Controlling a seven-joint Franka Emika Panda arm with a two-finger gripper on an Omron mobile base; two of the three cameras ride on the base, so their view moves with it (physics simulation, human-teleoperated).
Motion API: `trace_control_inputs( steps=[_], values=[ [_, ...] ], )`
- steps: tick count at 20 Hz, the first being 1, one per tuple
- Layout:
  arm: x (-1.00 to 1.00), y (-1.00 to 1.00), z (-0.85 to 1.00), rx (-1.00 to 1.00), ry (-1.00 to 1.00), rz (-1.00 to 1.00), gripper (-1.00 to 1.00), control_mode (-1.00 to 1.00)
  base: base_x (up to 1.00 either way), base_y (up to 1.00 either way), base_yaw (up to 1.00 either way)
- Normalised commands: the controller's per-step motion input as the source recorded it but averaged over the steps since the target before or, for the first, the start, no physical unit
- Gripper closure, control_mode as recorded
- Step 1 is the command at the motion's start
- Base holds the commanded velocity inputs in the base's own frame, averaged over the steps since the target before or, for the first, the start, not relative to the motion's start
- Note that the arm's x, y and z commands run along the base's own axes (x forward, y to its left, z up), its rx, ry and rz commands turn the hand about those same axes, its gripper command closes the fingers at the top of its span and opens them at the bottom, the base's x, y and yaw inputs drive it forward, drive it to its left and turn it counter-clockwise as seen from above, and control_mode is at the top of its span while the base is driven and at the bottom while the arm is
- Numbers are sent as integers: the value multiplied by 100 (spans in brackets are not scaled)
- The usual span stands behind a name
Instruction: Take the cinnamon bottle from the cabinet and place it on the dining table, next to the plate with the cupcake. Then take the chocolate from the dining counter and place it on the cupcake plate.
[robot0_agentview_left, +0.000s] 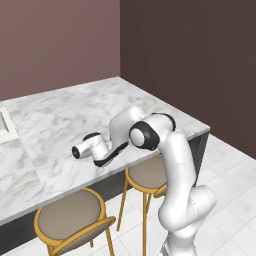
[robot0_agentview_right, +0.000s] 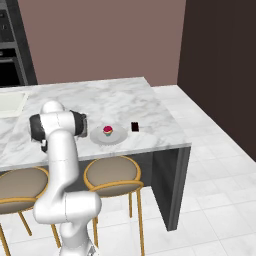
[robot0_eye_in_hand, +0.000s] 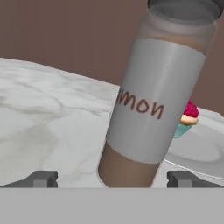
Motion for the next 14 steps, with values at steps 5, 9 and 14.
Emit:
trace_control_inputs(
  steps=[5,9,14],
  values=[
    [-43,-2,7,2,0,0,-100,-100,0,0,0],
    [-49,-7,24,3,1,0,-100,-100,0,0,0],
    [-55,-13,37,4,1,4,-100,-100,0,0,0]
  ],
)
